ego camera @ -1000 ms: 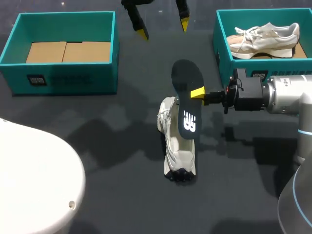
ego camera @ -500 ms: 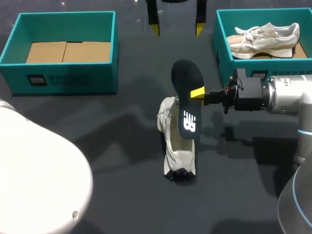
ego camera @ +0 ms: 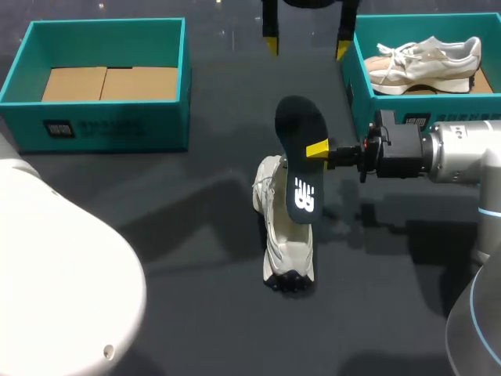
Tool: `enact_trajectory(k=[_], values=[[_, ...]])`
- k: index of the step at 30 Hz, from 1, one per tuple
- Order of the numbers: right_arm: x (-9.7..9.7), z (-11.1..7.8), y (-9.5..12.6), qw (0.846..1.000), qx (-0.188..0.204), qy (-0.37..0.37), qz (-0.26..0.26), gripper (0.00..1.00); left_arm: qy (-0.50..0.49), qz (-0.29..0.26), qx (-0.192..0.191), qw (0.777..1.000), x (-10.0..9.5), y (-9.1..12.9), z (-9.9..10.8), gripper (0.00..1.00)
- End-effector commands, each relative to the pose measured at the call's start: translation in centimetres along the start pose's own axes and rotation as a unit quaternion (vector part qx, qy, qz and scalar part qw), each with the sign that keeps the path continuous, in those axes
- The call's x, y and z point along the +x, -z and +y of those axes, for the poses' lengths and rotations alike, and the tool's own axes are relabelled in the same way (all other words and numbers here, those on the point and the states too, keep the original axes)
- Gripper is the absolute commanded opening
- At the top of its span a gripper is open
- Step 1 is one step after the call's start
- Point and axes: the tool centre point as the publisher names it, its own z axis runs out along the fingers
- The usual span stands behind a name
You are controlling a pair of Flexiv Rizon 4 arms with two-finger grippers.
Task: Take the shoe out of the shoebox, open the shoe tongue, remove and reinsert the insole, then place the shoe into the shoebox
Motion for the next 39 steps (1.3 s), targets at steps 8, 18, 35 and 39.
enact_trajectory(k=[8,18,35,39], values=[[0.0,-0.1,0.0,1.0,0.0,0.0,-0.001,0.0,0.026,-0.063,-0.011,0.998,1.6,0.9,-0.7,1.0],[0.0,-0.1,0.0,1.0,0.0,0.0,-0.001,0.0,0.048,-0.195,-0.024,0.979,5.0,0.2,-2.4,1.0],[0.0,-0.1,0.0,1.0,0.0,0.0,-0.001,0.0,0.029,-0.363,0.009,0.931,6.4,-1.4,-4.1,1.0],[0.0,-0.1,0.0,1.0,0.0,0.0,-0.001,0.0,0.029,-0.363,0.009,0.931,6.4,-1.4,-4.1,1.0]])
